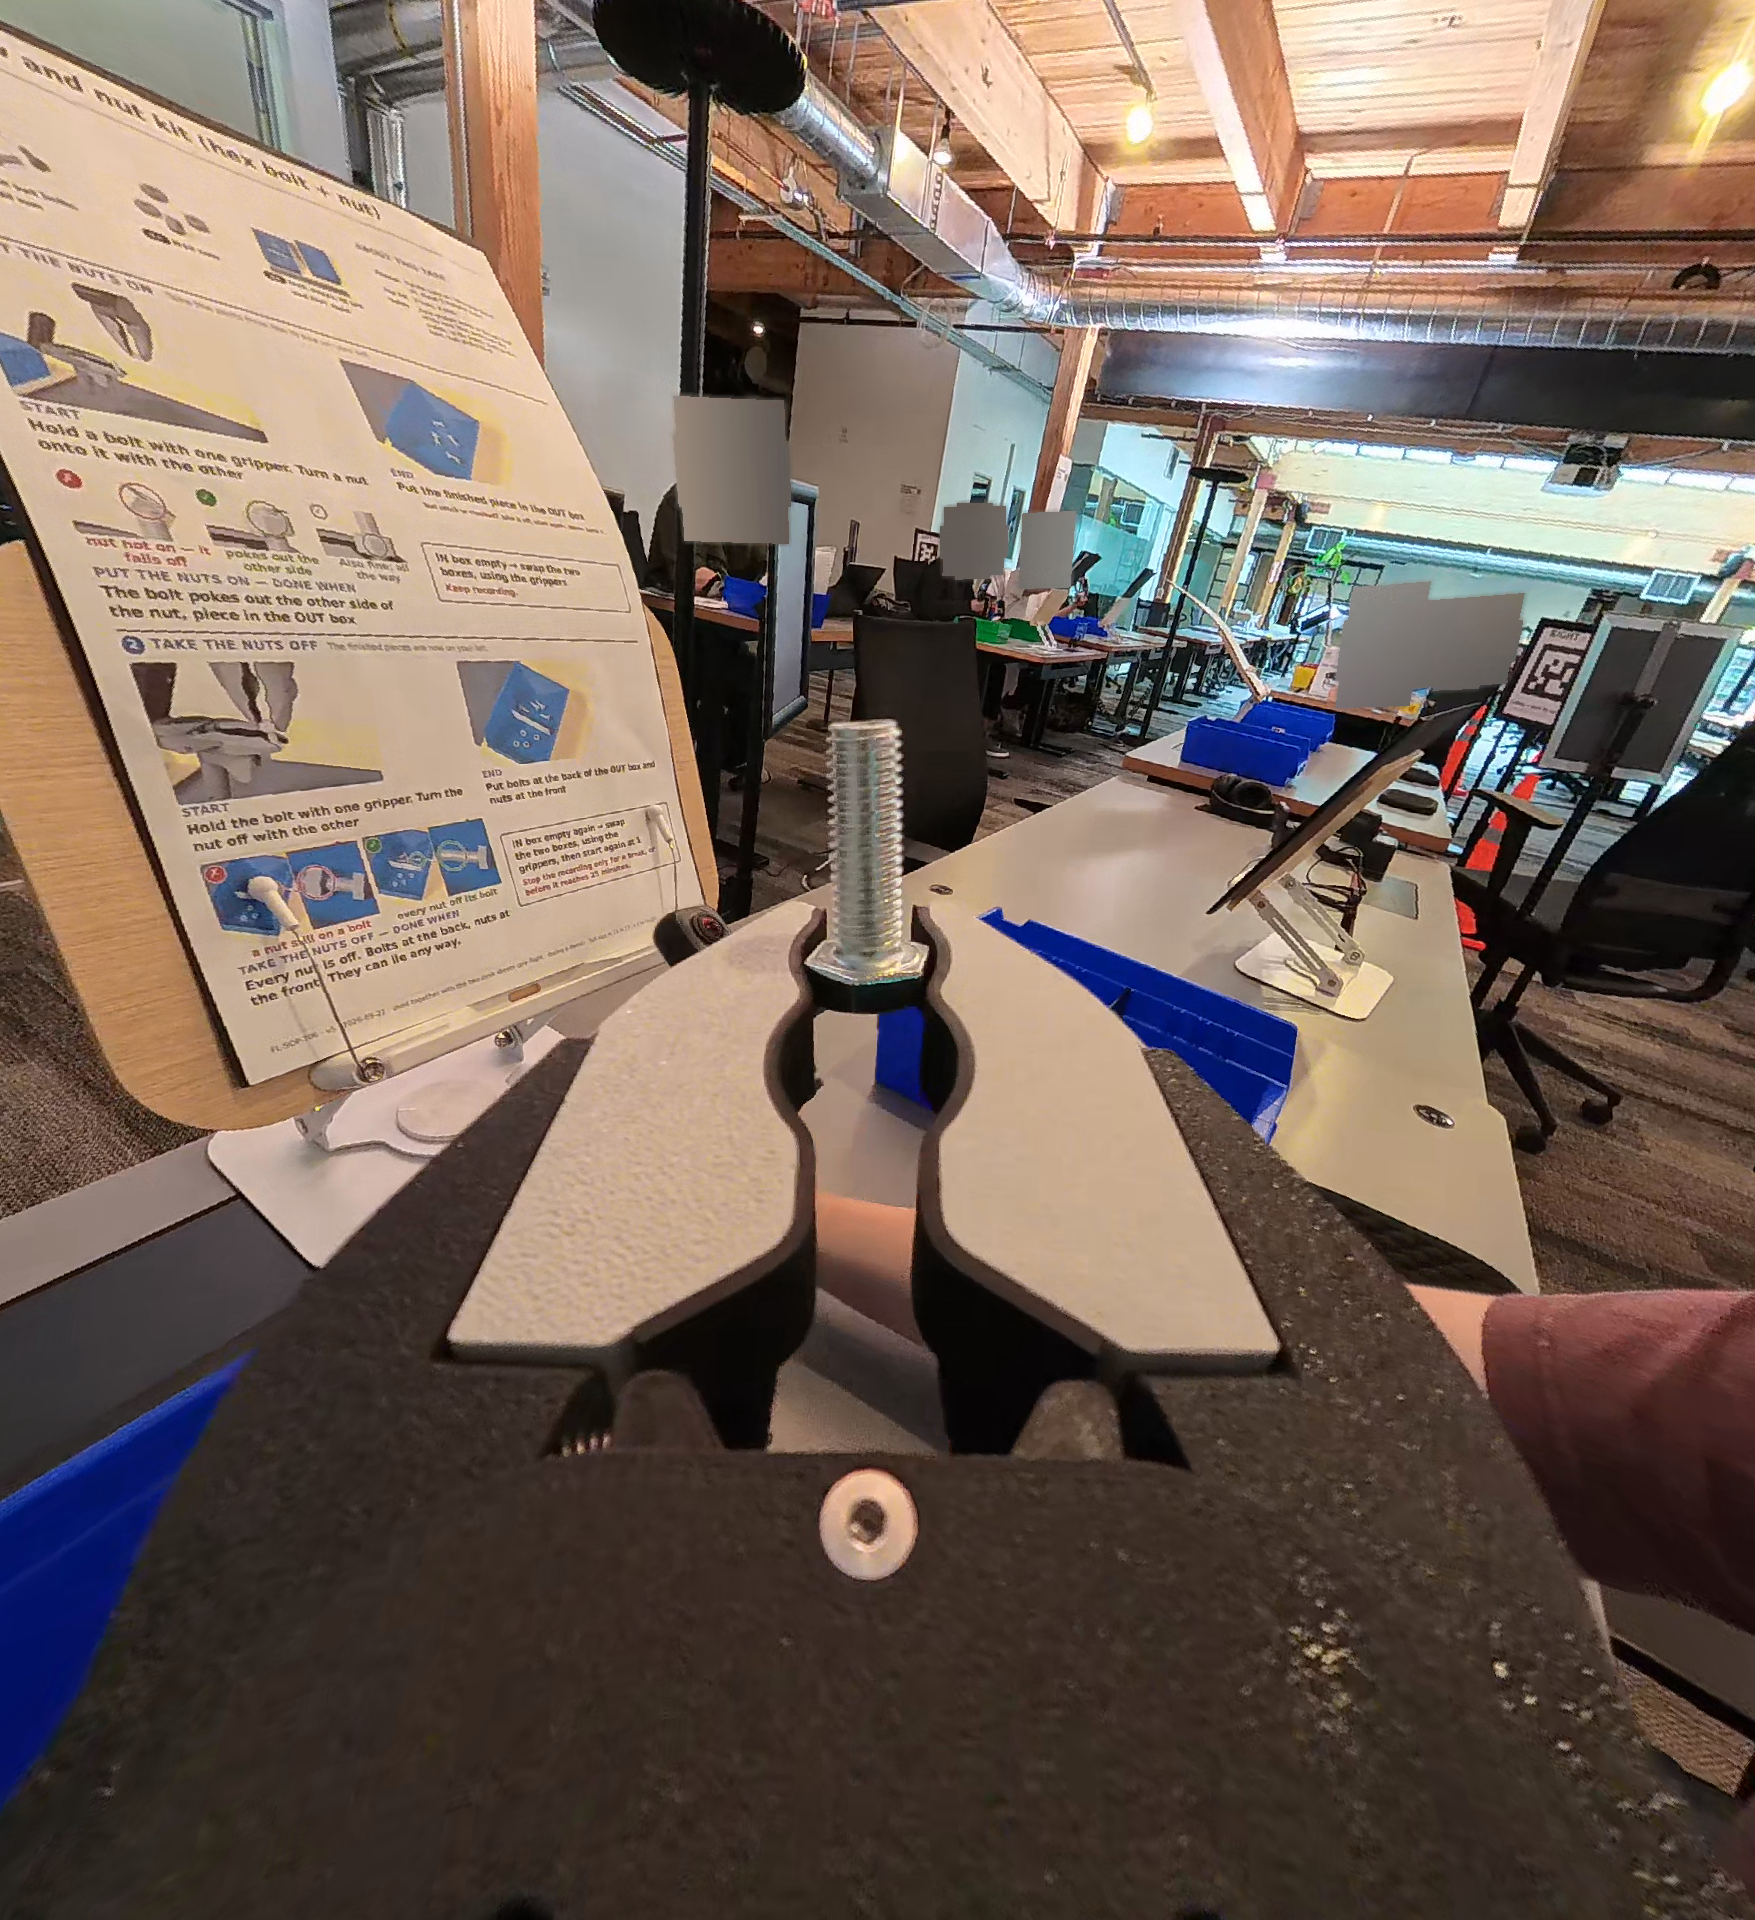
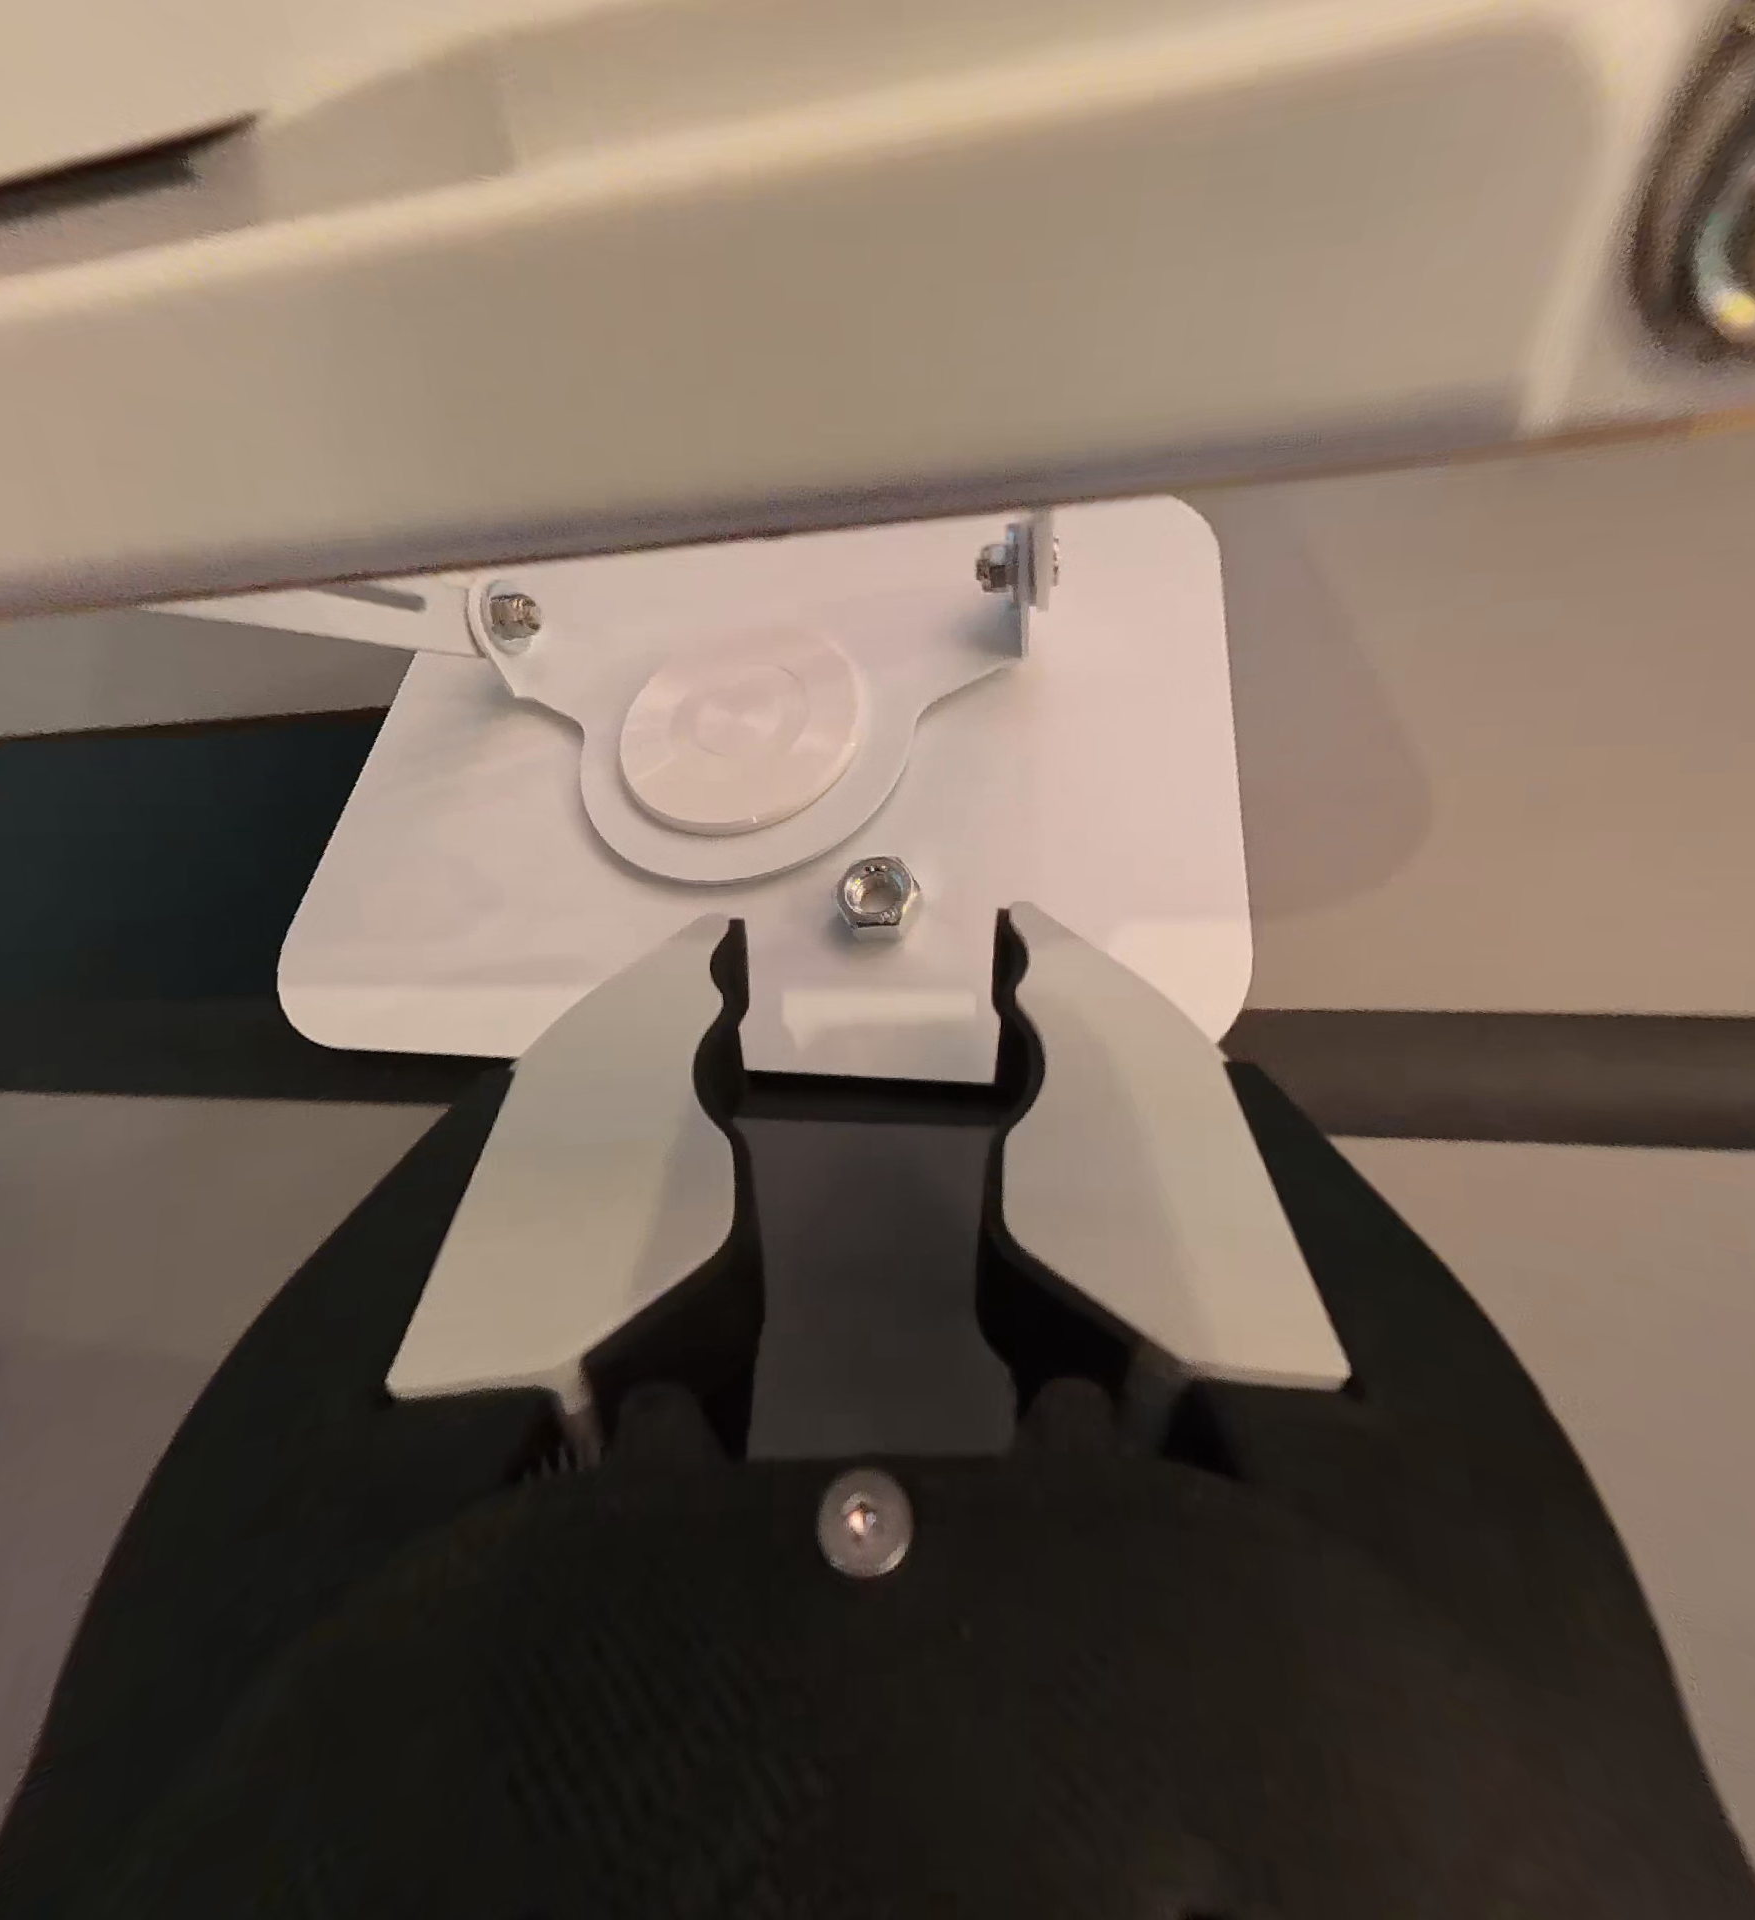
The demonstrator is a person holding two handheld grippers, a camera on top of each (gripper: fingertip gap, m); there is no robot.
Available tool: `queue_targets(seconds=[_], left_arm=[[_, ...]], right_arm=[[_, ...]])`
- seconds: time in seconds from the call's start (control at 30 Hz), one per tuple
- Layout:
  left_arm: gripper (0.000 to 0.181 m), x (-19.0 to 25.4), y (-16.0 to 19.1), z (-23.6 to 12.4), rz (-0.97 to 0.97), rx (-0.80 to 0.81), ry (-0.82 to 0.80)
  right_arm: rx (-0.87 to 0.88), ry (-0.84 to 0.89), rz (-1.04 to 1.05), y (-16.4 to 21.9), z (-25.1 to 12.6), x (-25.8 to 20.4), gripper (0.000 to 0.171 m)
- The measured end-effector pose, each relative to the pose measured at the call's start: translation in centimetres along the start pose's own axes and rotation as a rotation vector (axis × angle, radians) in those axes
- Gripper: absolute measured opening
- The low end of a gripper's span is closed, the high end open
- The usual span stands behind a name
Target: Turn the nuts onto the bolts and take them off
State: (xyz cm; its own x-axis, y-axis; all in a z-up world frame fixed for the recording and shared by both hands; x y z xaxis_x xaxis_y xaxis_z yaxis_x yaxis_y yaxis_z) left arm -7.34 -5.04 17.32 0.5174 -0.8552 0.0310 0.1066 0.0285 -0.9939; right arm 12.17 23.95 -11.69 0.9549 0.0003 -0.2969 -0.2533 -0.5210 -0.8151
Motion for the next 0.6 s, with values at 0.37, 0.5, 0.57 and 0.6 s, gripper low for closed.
queue_targets(seconds=[0.37,0.5,0.57,0.6], left_arm=[[0.015,0.3,0.0,-0.1,-0.010,-0.007,0.024],[0.015,0.0,-0.2,-0.5,-0.019,0.006,0.017],[0.015,-0.1,-0.2,-0.7,-0.027,0.011,0.016],[0.015,-0.2,-0.3,-0.8,-0.031,0.013,0.017]], right_arm=[[-0.070,0.128,-0.002,0.6,1.3,0.3,0.044],[-0.094,0.173,0.008,0.8,1.6,0.7,0.041],[-0.100,0.180,-0.003,0.8,1.8,0.7,0.040],[-0.101,0.182,-0.006,0.7,1.9,0.6,0.040]])
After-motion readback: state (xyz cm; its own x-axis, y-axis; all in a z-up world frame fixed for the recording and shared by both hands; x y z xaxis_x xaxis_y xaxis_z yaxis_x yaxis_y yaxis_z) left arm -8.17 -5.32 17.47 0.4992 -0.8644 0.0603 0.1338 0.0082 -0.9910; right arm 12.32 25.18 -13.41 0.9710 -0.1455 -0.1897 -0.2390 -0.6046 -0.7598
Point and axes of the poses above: each gripper's, where its closed fingertips meet, z out along the fingers, y out of its underside, x = y × z across the jaws, the point moved 2 cm from there along -z, back along the fingers, and after that the axes turned 7 degrees about z, right-handed, at the moved point
